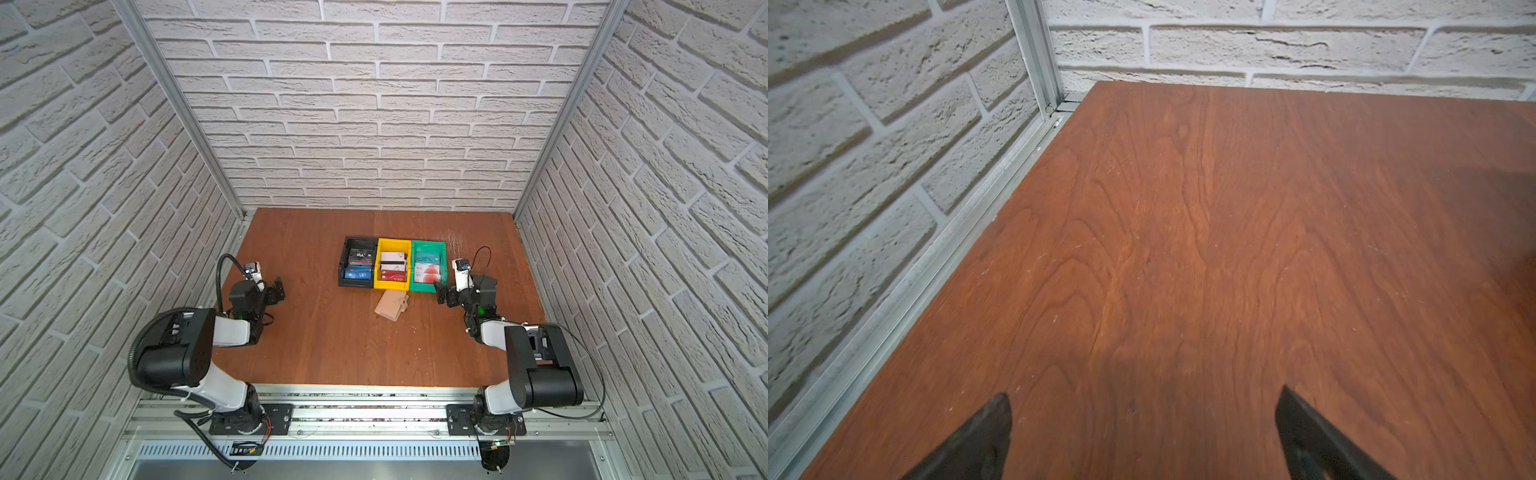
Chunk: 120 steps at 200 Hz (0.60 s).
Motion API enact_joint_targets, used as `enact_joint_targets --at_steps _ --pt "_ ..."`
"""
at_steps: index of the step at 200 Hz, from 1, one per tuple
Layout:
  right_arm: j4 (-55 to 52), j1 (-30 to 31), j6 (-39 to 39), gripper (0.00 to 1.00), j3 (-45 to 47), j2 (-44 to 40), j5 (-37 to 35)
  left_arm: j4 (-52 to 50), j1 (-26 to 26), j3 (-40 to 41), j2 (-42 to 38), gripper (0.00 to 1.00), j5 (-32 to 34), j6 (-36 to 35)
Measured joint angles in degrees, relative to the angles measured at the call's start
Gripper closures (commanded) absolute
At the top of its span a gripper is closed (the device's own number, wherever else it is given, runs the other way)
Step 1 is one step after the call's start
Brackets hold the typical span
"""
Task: Take the credit cards out of the card holder
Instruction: Move the card holder to the center of the table.
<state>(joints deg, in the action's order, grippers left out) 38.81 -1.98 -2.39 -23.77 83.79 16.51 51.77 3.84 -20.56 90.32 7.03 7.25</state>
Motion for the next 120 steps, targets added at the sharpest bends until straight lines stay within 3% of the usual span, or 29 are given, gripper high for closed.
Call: enact_joint_targets --at_steps 120 --pt "0.0 0.0 0.0 0.03 0.0 0.0 0.0 0.0 0.0 0.0 0.0 0.02 0.0 0.0"
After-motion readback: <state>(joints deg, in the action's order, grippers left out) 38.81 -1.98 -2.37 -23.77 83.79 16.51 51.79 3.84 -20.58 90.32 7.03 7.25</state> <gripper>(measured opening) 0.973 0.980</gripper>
